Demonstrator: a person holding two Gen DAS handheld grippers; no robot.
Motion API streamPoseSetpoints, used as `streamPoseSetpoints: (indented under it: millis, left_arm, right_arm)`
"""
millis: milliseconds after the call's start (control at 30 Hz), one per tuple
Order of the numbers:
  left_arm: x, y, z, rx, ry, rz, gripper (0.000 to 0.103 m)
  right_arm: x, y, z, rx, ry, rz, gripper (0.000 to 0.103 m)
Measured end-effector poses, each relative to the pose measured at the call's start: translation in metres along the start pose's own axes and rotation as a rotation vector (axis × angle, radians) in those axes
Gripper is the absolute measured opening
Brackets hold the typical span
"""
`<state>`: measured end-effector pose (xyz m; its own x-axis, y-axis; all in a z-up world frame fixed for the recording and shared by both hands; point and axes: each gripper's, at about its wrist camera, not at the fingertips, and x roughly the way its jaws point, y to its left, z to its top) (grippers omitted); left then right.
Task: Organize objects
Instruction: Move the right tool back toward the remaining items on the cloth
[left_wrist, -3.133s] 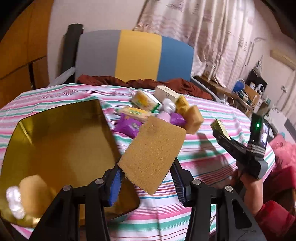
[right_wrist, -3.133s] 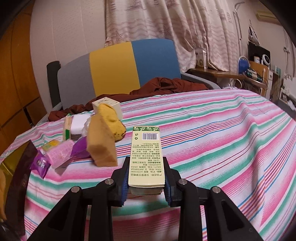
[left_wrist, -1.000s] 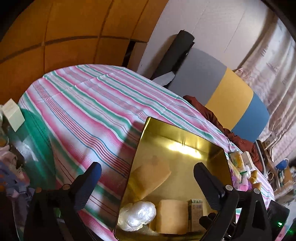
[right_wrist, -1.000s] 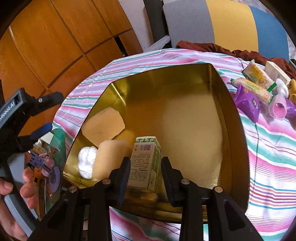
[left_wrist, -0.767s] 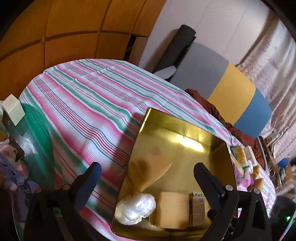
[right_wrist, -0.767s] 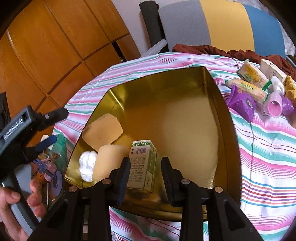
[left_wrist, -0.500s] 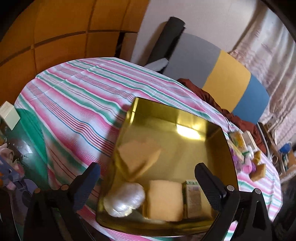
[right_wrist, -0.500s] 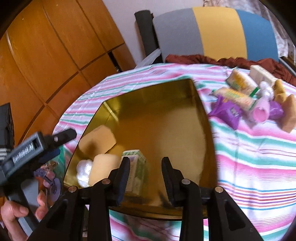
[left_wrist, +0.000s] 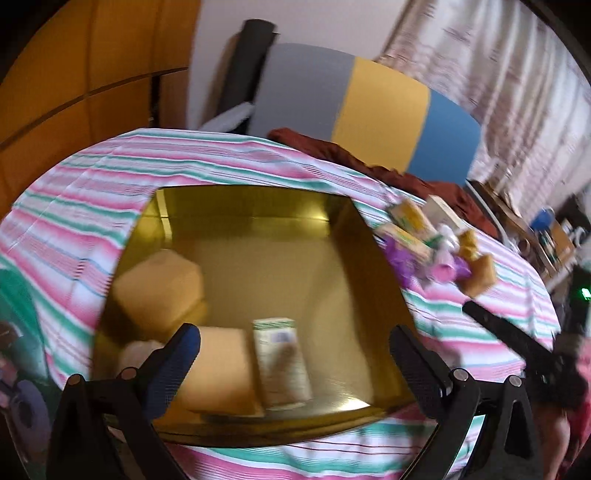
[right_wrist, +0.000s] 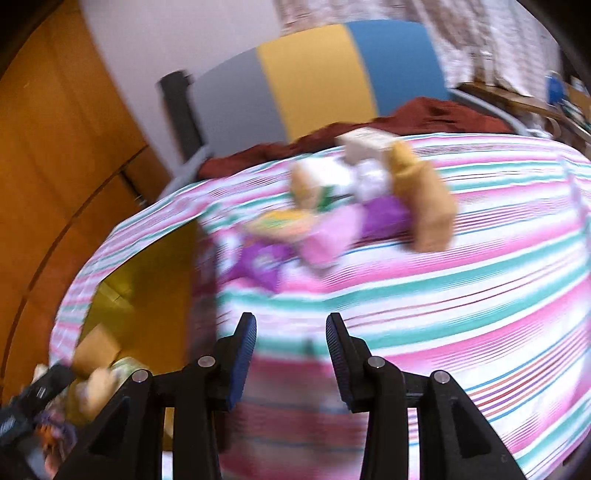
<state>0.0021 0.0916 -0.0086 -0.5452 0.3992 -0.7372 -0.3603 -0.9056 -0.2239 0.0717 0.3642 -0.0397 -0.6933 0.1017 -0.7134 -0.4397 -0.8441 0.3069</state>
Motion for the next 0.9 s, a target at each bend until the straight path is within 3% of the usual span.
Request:
streamPoseSetpoints:
  millis: [167, 333, 433, 600, 767, 900]
  left_arm:
    - [0.001, -0.034, -0.008, 0.059, 0.03, -0.064, 0.103]
    - [0.001, -0.056, -0.017, 0.099, 0.054, -0.096, 0.103]
    - [0.001, -0.063, -0.021, 0.11, 0.07, -0.107, 0.103]
    - [-0.001, -0.071, -0.024, 0.134, 0.072, -0.095, 0.103]
    - [0.005, -0.074, -0.024, 0.121, 0.086, -0.099, 0.103]
    - [0.01, -0.082, -0.025, 0.121, 0.093, -0.117, 0.103]
  right_arm:
    - [0.006, -0.047, 0.032, 0.077, -0.041, -0.125, 0.047]
    - [0.016, -0.068, 0.065, 0.086, -0.085, -0.127, 0.047]
    - [0.032, -0.074, 0.077, 0.074, -0.061, -0.141, 0.047]
    - [0.037, -0.099, 0.07, 0.111, -0.039, -0.179, 0.047]
    - [0.019, -0.138, 0.052, 0.145, -0.006, -0.316, 0.047]
    - [-0.009, -0.163, 0.036, 0.212, -0.061, -0.291, 0.048]
